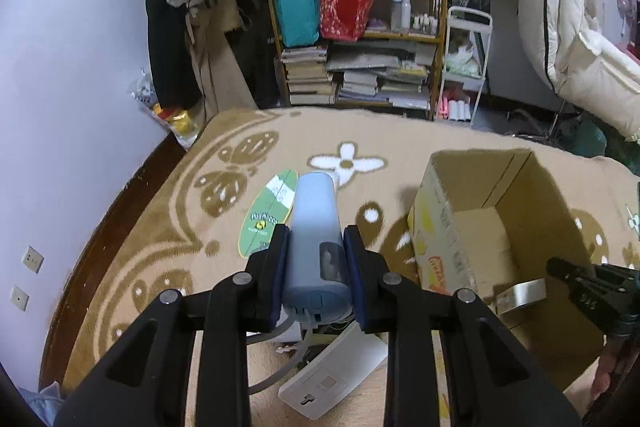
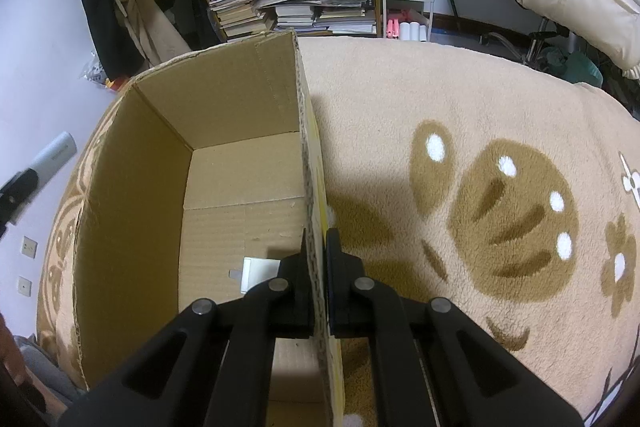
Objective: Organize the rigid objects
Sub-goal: 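Carry the blue cylinder over the box and open the left tool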
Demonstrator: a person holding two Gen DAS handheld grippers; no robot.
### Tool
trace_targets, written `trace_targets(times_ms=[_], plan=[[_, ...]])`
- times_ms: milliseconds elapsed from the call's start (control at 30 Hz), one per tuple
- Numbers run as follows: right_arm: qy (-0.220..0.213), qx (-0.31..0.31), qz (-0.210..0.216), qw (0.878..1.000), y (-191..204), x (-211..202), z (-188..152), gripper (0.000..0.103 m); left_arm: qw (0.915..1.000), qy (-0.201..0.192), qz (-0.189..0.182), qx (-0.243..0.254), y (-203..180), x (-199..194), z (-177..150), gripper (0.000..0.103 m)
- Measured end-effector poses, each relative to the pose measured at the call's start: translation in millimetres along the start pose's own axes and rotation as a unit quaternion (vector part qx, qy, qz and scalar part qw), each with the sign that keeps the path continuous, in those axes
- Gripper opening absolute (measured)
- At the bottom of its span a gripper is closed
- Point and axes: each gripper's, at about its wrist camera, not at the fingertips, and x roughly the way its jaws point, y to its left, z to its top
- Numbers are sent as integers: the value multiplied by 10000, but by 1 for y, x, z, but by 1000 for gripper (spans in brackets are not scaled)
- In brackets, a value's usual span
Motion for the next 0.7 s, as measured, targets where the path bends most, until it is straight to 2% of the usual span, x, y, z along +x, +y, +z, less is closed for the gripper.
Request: trace_targets(times_ms=[333, 567, 700], plan=[[-1, 1, 3, 10000, 1, 0, 0, 5, 9964, -606, -355, 472, -36, -44, 14, 26], [-19, 3, 0, 10000, 1, -1, 0, 5, 9927, -691, -762, 626, -62, -51, 9, 26], [-16, 11, 5, 10000, 1, -1, 0, 5, 9900, -562, -974, 857, -84, -47, 0, 26]])
